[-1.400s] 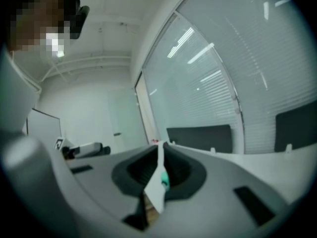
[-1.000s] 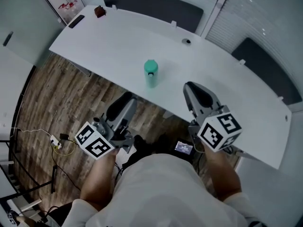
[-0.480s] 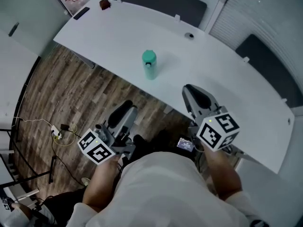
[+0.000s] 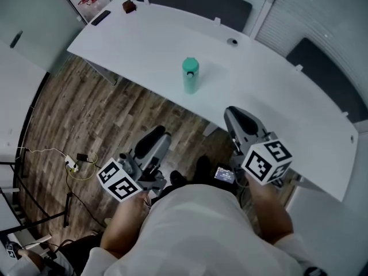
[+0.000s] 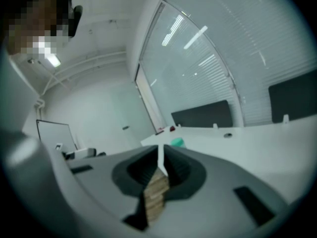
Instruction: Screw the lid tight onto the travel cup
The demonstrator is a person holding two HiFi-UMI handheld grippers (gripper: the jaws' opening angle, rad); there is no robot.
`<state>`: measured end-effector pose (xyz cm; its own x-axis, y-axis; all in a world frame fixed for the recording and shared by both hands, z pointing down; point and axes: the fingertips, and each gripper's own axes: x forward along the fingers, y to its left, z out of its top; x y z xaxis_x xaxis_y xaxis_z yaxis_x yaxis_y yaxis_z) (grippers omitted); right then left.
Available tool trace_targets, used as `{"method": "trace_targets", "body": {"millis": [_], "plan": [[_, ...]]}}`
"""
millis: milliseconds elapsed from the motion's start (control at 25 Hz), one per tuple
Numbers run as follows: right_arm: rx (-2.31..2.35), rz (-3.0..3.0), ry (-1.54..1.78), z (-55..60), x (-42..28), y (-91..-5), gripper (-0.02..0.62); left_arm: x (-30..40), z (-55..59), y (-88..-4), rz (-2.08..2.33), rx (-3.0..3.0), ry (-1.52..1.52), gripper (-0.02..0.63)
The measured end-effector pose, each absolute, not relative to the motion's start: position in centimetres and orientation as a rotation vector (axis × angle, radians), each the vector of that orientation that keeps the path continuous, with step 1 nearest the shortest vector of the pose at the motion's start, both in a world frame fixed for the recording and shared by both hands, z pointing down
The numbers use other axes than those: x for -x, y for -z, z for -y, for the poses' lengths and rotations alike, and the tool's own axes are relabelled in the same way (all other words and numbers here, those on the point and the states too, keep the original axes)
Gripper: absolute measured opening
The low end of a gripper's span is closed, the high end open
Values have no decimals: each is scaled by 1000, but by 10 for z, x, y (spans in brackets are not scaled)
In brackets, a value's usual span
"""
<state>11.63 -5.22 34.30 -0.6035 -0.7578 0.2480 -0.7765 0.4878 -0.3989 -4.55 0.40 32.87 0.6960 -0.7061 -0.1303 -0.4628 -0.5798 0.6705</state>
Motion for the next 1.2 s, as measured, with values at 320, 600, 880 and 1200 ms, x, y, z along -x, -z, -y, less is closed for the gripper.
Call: {"method": "trace_targets", "body": {"millis": [320,600,880,1200], "plan": [[-1418,2662,-821,27,-97,-347,46,71,-23,-333,850,-2284,519,146],[-1460,2638,-842,9,-90,-350,44,81,-39,-331,811,-2295,525,146],[-1495,2607,-842,-13,-75,-350,44,91,-55,-331,754,-2305,522,146],[-1497,2574,-867,-22,-77,-357,44,88,-60,-336,731,-2286,499,146]]}}
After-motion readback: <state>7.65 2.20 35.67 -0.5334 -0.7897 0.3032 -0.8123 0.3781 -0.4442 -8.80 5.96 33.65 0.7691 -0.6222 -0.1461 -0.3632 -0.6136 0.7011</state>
